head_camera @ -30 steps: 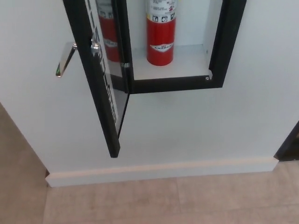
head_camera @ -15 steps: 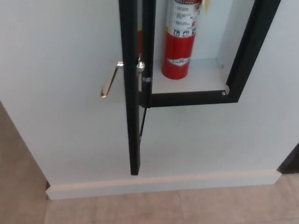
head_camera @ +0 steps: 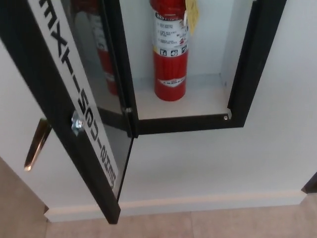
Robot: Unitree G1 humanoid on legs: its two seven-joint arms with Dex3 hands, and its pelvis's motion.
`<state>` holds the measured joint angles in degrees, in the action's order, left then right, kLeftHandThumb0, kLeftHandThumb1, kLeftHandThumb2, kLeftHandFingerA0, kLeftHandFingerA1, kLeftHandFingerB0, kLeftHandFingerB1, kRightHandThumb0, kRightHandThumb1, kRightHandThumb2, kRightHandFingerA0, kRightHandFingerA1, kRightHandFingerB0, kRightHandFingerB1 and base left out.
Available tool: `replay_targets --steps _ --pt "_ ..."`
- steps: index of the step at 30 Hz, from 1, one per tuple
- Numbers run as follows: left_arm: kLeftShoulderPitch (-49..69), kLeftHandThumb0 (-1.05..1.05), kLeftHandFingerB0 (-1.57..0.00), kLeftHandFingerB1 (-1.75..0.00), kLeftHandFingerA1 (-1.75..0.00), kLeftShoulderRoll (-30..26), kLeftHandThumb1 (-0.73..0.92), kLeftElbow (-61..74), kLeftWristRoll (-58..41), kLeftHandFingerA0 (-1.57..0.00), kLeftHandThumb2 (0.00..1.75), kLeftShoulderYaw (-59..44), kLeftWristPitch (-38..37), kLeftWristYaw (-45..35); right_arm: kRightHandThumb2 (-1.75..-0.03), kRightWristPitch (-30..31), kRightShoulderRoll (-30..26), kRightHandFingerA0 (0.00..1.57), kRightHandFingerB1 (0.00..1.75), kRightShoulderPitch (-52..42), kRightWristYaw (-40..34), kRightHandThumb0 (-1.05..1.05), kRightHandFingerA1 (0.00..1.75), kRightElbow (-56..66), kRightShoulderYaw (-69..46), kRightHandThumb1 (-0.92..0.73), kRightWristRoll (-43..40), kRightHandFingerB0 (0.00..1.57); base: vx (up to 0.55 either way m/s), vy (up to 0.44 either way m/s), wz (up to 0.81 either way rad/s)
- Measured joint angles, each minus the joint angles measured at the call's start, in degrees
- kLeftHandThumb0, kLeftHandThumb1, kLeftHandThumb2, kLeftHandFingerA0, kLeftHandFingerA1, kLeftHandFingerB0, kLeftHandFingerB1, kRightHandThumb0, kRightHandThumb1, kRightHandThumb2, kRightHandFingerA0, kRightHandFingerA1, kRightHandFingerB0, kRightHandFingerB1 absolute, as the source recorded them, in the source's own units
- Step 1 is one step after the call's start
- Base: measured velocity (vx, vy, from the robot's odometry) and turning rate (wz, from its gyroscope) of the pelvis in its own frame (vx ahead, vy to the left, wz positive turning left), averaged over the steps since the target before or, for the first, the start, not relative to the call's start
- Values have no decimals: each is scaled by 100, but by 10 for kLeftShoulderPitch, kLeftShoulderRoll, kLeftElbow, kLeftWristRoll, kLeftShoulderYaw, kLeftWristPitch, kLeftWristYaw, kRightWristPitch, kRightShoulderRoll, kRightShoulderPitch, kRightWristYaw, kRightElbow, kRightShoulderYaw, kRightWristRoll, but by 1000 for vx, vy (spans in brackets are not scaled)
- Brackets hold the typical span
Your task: The robot wallks towards the fire extinguisher and uses its left hand to push the door to the right and close it
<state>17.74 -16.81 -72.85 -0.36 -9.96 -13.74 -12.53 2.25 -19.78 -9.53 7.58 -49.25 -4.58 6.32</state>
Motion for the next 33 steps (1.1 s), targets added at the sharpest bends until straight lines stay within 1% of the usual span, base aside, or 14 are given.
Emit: replay_targets --steps 2,3,4,5,6,7,19,21,22,24,27,28,30,33 --pt "0 -61 -44 -34 -49 1 54 0 -1 -45 58 -2 0 -1 -75 -1 0 31 45 -1 -1 -61 58 -4 1 -37 1 25 141 84 -8" --pt "0 -62 -40 -47 -57 1 42 0 -1 -43 80 -2 0 -2 -75 -1 0 29 44 -1 -1 -60 57 -5 2 -37 1 26 97 148 5" --pt "-3 -62 -40 -47 -57 2 42 0 0 -43 80 -1 0 -2 -75 -1 1 29 44 -3 -2 -60 57 -4 3 -37 1 26 226 198 69" --pt "-3 -59 -46 -35 -50 4 54 0 0 -47 57 -1 0 -2 -75 -2 0 30 45 -3 -2 -60 58 -4 3 -37 1 25 287 122 -18" --pt "-6 -59 -46 -35 -50 1 54 1 -1 -47 57 -2 0 -2 -75 -5 2 30 45 -1 -2 -60 58 -2 4 -37 1 25 167 81 2" --pt "-6 -60 -45 -34 -50 0 53 1 -1 -47 57 -2 0 -2 -55 -6 3 31 36 0 -2 -56 53 -1 4 -45 1 32 167 67 12" --pt "-8 -59 -39 -33 -45 -5 57 1 1 -44 58 -1 0 -1 -54 -9 4 29 35 2 0 -59 52 3 3 -46 -1 31 129 -26 6" --pt "-7 -60 -41 -33 -46 -2 56 2 2 -44 58 3 0 0 -54 -9 5 29 34 6 0 -57 51 2 2 -46 -1 31 146 -109 1" --pt "-7 -61 -48 -35 -48 -2 53 2 2 -45 57 3 0 0 -55 -9 3 33 34 7 0 -59 54 1 1 -47 -1 31 137 -91 -1" --pt "-7 -61 -50 -36 -50 -1 53 3 1 -48 57 3 0 0 -55 -10 1 32 36 7 -1 -59 56 1 1 -46 -1 30 164 -81 -3" --pt "-6 -60 -47 -35 -47 0 53 3 1 -46 57 1 0 -1 -55 -11 1 31 37 3 -1 -60 56 6 3 -46 0 29 23 -21 -2" --pt "-6 -61 -43 -35 -45 0 50 2 1 -44 59 1 0 -1 -55 -11 0 31 36 -1 0 -58 55 13 3 -46 0 30 0 0 0" --pt "-6 -59 -46 -35 -46 0 53 2 1 -47 57 1 0 -1 -54 -11 -1 30 35 -4 0 -57 53 21 4 -45 0 31 32 85 -8" --pt "-7 -60 -50 -36 -48 0 54 1 1 -44 57 0 0 -2 -55 -11 -2 31 35 -3 2 -55 52 23 4 -46 0 32 14 203 9"
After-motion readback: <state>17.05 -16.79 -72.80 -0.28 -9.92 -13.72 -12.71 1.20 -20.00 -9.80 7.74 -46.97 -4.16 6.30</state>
